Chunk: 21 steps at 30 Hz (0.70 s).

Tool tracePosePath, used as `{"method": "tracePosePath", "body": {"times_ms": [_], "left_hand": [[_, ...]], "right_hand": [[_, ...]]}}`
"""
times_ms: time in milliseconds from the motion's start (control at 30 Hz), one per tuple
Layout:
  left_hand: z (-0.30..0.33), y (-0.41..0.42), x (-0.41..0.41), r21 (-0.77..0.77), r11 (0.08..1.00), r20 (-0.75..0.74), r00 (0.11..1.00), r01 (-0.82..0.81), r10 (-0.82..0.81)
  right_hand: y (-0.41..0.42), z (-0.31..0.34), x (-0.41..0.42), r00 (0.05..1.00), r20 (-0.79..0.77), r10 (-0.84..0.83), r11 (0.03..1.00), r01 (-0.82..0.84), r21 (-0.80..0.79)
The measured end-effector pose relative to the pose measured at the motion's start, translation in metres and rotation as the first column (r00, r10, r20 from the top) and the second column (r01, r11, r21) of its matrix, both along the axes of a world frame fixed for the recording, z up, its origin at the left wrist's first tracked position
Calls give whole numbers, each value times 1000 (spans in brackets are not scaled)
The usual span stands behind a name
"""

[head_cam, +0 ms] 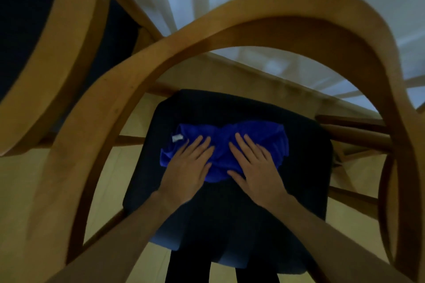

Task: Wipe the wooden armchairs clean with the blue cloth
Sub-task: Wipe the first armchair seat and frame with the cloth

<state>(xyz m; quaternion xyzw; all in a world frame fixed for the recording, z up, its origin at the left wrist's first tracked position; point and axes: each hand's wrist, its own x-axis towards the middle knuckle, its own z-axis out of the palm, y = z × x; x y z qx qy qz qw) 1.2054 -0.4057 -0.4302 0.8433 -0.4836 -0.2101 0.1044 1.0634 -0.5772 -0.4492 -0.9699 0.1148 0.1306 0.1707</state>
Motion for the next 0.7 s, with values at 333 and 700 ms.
{"method": "tracePosePath", "body": {"times_ms": [333,700], "left_hand": [[19,41,-17,35,985,9,986,166,-167],[30,-48,106,-108,948,-20,954,-300,299]], "right_hand": [[14,32,-34,981,-19,191,982,-191,4],[-78,32,151,976,-180,123,987,-102,121]]}}
